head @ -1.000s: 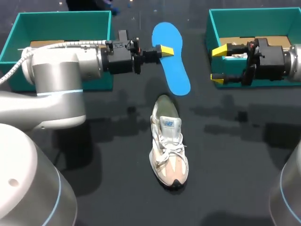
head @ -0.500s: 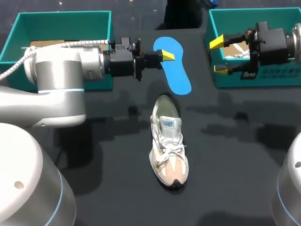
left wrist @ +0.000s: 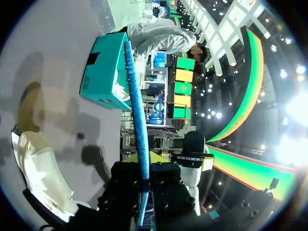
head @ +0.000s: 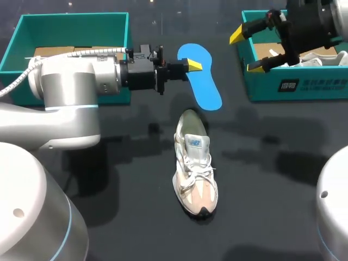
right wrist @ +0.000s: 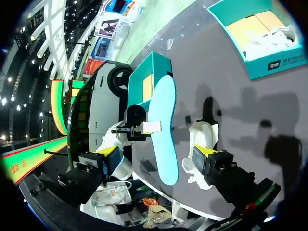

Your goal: Take the shoe out of the shoebox, open the shoe tongue, remove and reinsert the insole, then place the shoe into the shoebox

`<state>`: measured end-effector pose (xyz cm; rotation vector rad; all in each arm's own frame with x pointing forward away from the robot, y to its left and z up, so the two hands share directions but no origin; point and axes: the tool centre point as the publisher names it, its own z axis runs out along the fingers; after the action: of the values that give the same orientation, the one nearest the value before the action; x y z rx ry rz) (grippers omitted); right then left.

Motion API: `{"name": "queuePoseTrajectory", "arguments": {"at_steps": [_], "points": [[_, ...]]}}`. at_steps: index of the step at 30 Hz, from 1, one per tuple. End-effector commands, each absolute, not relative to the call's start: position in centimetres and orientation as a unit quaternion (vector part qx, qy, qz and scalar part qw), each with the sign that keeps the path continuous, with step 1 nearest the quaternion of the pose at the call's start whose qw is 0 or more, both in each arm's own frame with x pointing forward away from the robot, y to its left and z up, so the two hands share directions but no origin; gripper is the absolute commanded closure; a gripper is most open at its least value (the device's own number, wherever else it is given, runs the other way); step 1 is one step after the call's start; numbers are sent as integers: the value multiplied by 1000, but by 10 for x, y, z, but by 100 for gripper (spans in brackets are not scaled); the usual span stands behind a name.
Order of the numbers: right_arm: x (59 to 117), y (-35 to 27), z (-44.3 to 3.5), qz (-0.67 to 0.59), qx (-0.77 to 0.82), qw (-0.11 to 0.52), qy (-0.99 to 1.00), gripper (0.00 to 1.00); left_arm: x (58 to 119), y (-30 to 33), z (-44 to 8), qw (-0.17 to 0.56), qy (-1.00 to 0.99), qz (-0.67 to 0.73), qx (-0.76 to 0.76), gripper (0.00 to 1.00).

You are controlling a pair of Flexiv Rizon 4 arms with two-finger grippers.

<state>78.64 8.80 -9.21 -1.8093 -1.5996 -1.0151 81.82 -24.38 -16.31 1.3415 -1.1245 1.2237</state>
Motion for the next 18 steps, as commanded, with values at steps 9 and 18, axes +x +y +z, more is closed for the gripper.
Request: {"name": "queuePoseTrajectory", "arguments": {"at_steps": [9, 18], "points": [[777, 112, -80, -143, -736, 64, -658, 0, 817, -244, -163, 481, -461, 502, 551, 100], [763, 136, -84, -77, -725, 15, -684, 0, 817, -244, -163, 481, -461, 502, 551, 100]]}}
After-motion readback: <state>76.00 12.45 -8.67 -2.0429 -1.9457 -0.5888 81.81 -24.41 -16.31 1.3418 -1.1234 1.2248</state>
